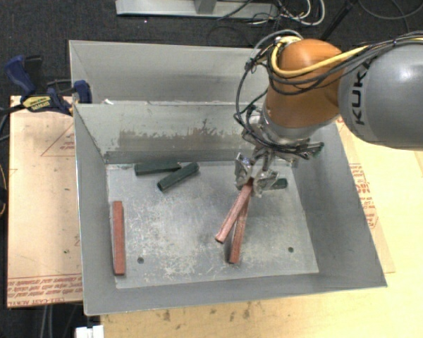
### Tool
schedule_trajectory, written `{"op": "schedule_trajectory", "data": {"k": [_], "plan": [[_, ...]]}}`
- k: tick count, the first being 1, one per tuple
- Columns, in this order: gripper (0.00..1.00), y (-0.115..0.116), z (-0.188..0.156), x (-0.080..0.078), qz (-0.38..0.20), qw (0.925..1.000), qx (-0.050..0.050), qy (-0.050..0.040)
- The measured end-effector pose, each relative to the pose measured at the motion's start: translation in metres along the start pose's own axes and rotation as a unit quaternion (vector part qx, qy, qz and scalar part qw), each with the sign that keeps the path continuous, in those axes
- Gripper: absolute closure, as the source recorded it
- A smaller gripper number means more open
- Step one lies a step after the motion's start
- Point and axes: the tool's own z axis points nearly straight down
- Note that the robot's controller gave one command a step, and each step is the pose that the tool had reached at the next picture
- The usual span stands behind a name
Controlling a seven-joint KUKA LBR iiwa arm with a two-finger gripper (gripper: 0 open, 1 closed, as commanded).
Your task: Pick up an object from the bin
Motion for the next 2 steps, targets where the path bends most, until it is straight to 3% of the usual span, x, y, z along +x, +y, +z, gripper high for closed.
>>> {"op": "schedule_trajectory", "data": {"k": [2], "plan": [[1.0, -0.001, -0.028, 0.0, 0.0, 1.0, 0.001, -0.0005]]}}
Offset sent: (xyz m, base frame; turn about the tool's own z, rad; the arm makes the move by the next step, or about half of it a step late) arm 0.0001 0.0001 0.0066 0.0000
